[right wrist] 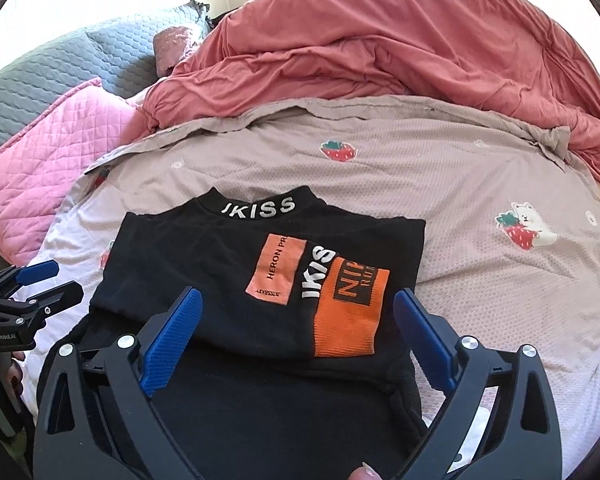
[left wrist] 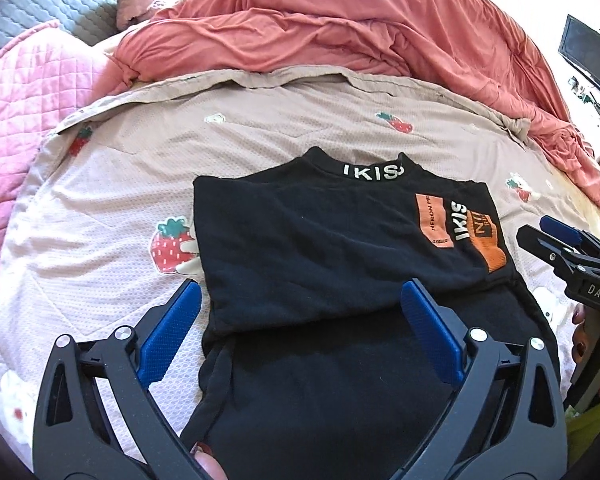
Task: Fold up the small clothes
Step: 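Release the cuff and pull the right gripper back from the sweatshirt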
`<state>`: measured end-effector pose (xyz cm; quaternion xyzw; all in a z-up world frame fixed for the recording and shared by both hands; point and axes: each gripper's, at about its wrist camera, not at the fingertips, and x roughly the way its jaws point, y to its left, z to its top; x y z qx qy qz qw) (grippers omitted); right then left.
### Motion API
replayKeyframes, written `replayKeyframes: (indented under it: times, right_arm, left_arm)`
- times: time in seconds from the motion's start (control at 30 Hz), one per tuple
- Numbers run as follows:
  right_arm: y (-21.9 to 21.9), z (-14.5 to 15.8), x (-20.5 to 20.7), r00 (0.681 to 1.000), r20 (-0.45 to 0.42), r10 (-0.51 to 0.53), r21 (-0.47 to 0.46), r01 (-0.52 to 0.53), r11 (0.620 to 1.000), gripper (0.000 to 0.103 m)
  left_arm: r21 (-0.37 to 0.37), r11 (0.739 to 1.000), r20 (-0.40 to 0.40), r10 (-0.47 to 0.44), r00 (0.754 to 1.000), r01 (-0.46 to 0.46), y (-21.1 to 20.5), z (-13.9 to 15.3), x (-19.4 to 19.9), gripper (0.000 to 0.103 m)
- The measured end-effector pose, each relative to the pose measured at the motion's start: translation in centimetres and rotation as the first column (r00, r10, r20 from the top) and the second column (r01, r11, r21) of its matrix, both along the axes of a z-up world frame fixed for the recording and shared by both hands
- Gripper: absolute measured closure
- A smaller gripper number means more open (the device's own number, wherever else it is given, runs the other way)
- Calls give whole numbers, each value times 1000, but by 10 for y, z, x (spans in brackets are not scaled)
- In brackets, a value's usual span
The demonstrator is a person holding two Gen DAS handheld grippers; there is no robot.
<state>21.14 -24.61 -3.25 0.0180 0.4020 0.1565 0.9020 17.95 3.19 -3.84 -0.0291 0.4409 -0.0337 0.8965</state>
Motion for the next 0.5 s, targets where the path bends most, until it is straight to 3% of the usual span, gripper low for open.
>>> replayKeyframes:
  times: [0.5]
  right_arm:
    - [-3,14,-23,1000,20,20,-8,-20,1000,5]
  left_arm:
    - [23,999,16,31,999,-31,10,13,-23,9]
